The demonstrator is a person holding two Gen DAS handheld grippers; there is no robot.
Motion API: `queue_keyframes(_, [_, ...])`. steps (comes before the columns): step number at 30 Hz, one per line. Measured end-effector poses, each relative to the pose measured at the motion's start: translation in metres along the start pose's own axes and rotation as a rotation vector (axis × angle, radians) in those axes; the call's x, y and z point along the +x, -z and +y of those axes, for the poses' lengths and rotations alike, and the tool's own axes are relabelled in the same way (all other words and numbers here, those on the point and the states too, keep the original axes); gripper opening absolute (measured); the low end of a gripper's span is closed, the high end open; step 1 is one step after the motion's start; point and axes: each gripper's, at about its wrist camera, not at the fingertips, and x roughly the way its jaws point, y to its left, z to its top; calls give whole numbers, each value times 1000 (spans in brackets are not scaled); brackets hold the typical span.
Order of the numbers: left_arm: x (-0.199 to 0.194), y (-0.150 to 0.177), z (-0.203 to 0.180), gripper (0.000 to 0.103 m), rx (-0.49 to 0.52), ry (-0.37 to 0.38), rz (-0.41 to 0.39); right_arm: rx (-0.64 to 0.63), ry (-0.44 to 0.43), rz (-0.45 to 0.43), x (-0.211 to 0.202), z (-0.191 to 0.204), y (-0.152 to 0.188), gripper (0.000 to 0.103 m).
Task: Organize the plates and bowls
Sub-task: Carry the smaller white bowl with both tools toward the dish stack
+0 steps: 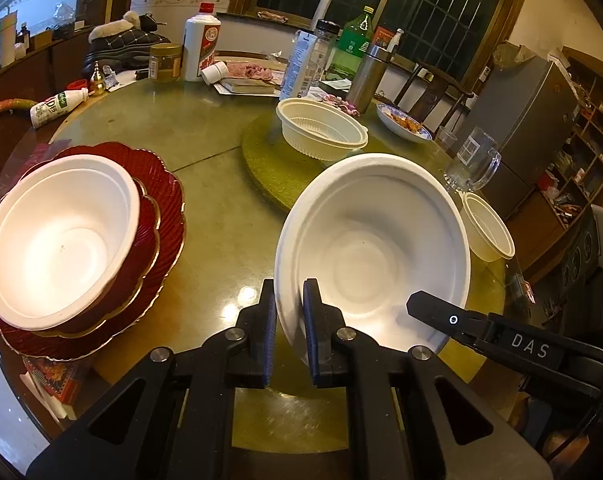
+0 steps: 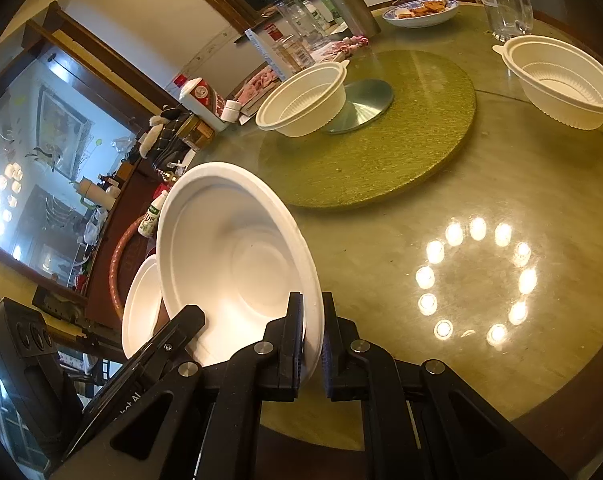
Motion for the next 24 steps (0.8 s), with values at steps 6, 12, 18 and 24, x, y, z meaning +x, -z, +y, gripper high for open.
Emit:
queue_keyframes(6, [-5, 2, 5, 11, -7, -10, -8, -16, -8, 2, 2, 6, 1, 8])
queue_keyframes(12, [-11, 3, 9, 11, -18, -25, -20, -31, -24, 4, 3, 12, 3, 8])
queue_keyframes(18, [-18, 3, 17, 11, -31, -52, -39, -54, -43, 5, 6, 22, 2, 8])
queue_keyframes(24, [-23, 2, 26, 11, -45, -75, -54, -83, -58, 10, 11, 34, 1, 8])
